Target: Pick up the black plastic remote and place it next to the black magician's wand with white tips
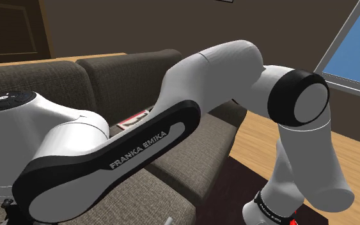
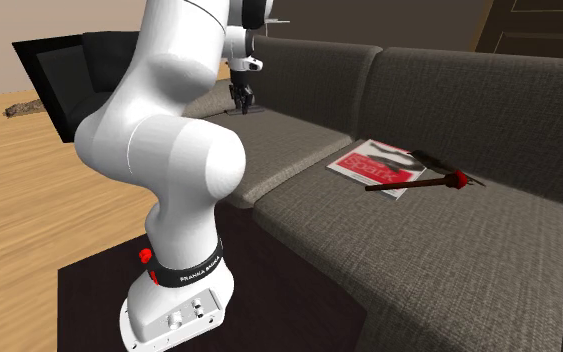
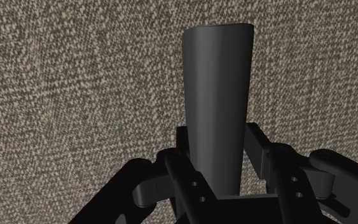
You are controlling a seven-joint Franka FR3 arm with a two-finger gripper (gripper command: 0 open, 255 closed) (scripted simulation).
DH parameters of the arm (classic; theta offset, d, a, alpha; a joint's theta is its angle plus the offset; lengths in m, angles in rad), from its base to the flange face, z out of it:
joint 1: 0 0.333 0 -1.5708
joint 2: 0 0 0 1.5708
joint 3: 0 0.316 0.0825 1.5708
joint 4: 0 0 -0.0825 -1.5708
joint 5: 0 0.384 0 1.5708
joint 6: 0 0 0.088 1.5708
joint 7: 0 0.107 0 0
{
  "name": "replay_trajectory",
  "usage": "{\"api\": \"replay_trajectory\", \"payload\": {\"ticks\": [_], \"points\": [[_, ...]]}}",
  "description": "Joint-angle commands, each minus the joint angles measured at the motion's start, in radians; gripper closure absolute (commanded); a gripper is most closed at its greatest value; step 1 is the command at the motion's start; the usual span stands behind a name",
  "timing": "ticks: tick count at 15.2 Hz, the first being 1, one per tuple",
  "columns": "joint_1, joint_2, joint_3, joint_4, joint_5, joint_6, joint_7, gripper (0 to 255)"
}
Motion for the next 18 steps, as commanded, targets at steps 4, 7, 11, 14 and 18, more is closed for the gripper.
{"api": "replay_trajectory", "payload": {"ticks": [4,7,11,14,18], "points": [[0.009,0.039,-0.01,-0.005,-0.014,0.044,0.008,255],[0.012,0.06,-0.016,-0.014,-0.022,0.072,0.011,255],[0.017,0.089,-0.025,-0.022,-0.032,0.109,0.015,255],[0.02,0.104,-0.029,-0.024,-0.037,0.126,0.018,255],[0.02,0.104,-0.029,-0.024,-0.037,0.126,0.018,255]]}}
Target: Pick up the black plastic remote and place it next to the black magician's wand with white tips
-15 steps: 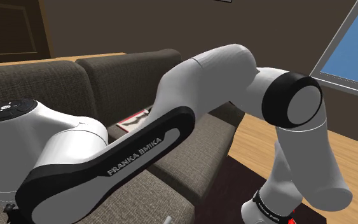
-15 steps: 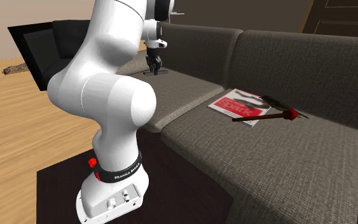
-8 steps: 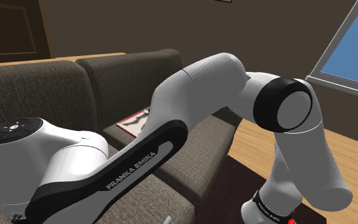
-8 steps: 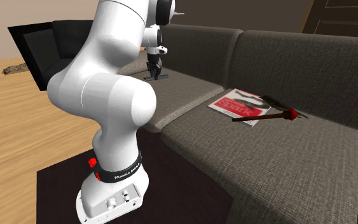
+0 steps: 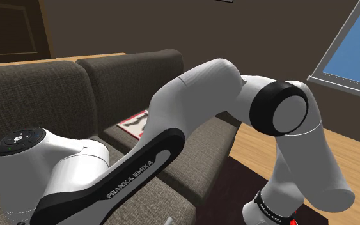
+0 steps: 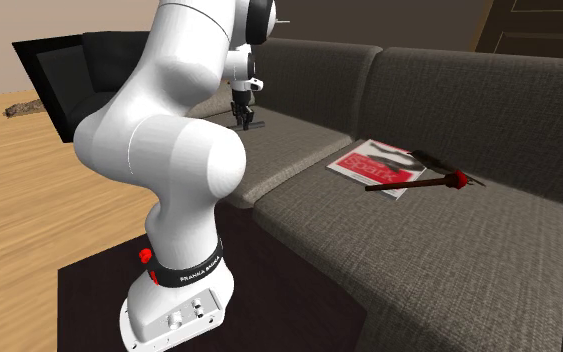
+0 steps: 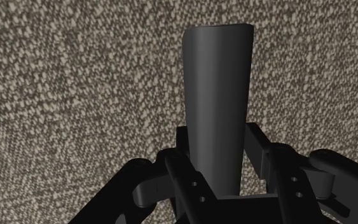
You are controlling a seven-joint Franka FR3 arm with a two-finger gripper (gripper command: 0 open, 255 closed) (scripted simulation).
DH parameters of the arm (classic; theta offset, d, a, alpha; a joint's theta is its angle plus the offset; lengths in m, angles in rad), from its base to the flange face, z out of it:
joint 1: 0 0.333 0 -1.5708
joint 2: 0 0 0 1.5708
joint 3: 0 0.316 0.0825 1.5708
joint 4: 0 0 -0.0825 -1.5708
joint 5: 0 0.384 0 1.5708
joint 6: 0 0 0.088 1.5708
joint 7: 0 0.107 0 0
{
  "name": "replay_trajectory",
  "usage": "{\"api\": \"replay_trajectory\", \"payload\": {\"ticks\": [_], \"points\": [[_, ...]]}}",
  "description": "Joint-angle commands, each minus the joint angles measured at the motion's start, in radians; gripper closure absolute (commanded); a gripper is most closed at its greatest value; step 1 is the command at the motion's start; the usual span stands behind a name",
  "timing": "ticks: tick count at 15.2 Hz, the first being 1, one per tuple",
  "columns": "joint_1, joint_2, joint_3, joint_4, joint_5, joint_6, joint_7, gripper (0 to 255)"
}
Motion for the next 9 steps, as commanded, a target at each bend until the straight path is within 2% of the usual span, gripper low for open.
{"api": "replay_trajectory", "payload": {"ticks": [1,3,4,9], "points": [[0.0,0.001,0.0,0.001,0.0,0.0,0.0,255],[0.0,0.001,0.0,0.001,0.0,0.0,0.0,255],[0.0,0.001,0.0,0.001,0.0,0.0,0.0,0],[0.0,0.001,0.0,0.001,0.0,0.0,0.0,0]]}}
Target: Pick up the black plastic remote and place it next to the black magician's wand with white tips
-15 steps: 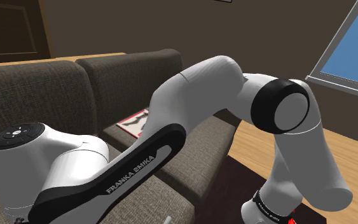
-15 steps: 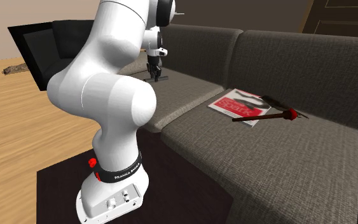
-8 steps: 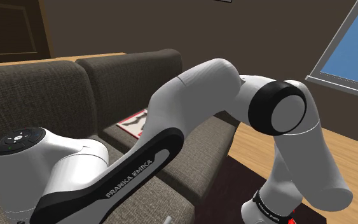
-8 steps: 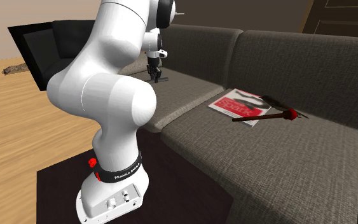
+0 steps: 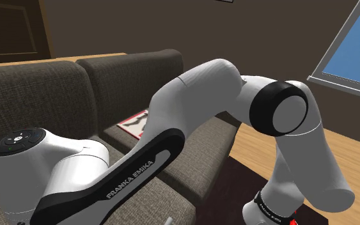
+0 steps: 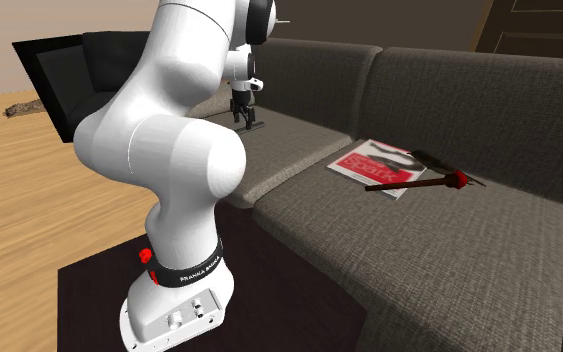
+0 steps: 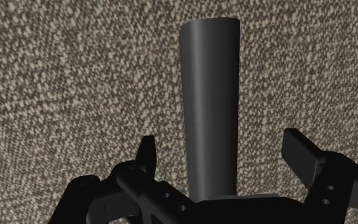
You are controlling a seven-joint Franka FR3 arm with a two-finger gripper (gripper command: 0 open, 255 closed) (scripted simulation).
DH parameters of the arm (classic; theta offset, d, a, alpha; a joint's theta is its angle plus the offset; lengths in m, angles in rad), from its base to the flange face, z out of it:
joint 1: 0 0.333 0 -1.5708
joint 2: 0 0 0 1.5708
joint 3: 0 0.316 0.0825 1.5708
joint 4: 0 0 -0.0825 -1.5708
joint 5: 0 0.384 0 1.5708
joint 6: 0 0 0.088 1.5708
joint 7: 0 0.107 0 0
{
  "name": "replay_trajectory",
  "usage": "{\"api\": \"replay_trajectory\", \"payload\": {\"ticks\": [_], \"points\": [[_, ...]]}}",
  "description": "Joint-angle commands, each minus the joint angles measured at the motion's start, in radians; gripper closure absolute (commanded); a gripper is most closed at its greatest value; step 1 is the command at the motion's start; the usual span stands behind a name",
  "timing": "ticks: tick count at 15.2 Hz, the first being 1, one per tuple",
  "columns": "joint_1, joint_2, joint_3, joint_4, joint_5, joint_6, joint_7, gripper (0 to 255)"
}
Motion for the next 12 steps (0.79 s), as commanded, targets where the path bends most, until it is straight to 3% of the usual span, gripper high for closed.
{"api": "replay_trajectory", "payload": {"ticks": [1,4,12], "points": [[-0.005,-0.022,0.006,-0.001,0.007,-0.02,-0.004,0],[-0.019,-0.078,0.021,0.003,0.026,-0.08,-0.015,0],[-0.019,-0.078,0.021,0.003,0.026,-0.08,-0.015,0]]}}
